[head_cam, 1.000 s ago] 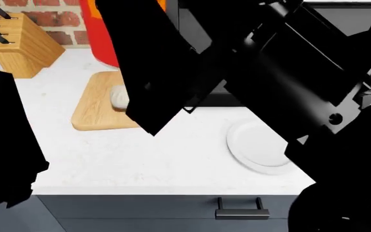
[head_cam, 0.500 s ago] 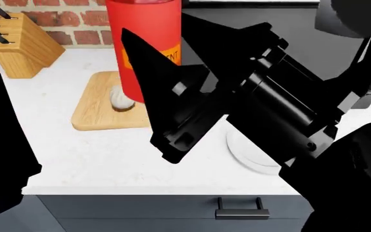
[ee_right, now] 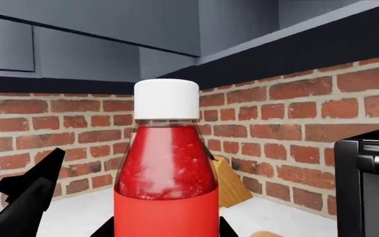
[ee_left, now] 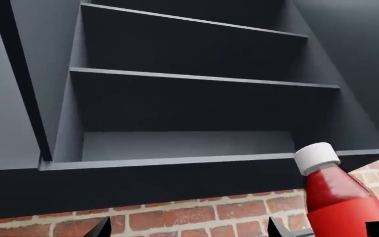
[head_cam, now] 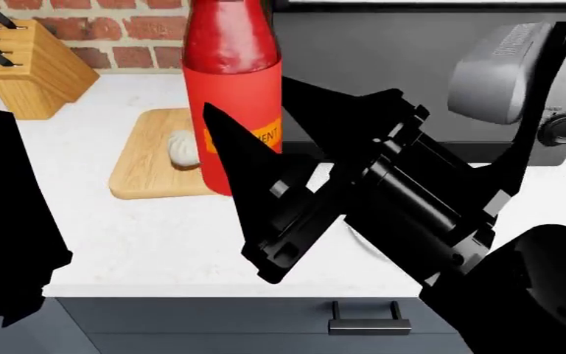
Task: Pick the dumpling from the plate and place it on the cutting board. Then pick the condiment bottle from the cabinet and place it next to the cutting board.
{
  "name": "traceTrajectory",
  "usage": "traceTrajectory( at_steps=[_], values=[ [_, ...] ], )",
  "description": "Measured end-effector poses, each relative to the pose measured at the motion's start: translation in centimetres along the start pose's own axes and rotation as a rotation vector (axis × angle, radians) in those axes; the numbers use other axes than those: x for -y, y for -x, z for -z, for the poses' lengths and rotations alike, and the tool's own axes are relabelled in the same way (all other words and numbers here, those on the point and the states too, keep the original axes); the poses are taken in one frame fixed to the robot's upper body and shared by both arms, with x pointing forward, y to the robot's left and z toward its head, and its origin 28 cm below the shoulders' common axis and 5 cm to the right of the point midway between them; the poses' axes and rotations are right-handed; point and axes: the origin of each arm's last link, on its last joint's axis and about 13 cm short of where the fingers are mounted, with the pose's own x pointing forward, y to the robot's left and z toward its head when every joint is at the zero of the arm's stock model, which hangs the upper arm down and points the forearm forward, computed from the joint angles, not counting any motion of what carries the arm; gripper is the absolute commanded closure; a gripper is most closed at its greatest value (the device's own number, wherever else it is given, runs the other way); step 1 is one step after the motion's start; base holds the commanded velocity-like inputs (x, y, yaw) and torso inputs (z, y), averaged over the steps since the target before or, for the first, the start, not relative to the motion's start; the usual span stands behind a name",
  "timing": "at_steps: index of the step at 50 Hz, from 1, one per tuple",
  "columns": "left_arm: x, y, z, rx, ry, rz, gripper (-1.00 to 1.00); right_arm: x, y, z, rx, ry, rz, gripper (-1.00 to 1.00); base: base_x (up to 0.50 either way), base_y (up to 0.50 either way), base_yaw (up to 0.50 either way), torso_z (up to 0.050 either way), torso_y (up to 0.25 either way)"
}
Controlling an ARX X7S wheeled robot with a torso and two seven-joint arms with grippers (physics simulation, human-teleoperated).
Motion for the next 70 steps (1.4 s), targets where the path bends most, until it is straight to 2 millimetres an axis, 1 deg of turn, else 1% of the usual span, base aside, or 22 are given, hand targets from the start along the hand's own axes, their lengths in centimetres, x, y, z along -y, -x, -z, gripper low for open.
traceTrajectory(
  at_steps=[15, 28, 40, 53, 70],
  values=[
    [0.0, 0.0, 0.2, 0.0, 0.003, 0.002, -1.0, 0.3, 0.6, 2.2, -0.042, -0.031, 0.018, 1.0, 0.0, 0.0, 0.0, 0.001, 0.0],
    [0.0, 0.1, -0.2, 0.013, 0.014, 0.002, -1.0, 0.4, 0.5, 4.1, -0.066, -0.029, 0.012, 1.0, 0.0, 0.0, 0.0, 0.0, 0.001],
    [0.0, 0.3, -0.3, 0.019, 0.023, 0.004, -1.0, 0.7, -0.3, 5.7, -0.051, 0.012, 0.007, 1.0, 0.0, 0.0, 0.0, 0.0, 0.001],
    [0.0, 0.5, -0.3, 0.019, 0.03, 0.004, -1.0, 1.3, -1.6, 7.4, -0.024, 0.05, 0.004, 1.0, 0.0, 0.0, 0.0, 0.0, 0.0],
    [0.0, 0.6, -0.3, 0.021, 0.032, 0.006, -1.0, 2.5, -2.9, 10.5, -0.052, 0.021, 0.017, 1.0, 0.0, 0.0, 0.0, 0.001, 0.001]
  ],
)
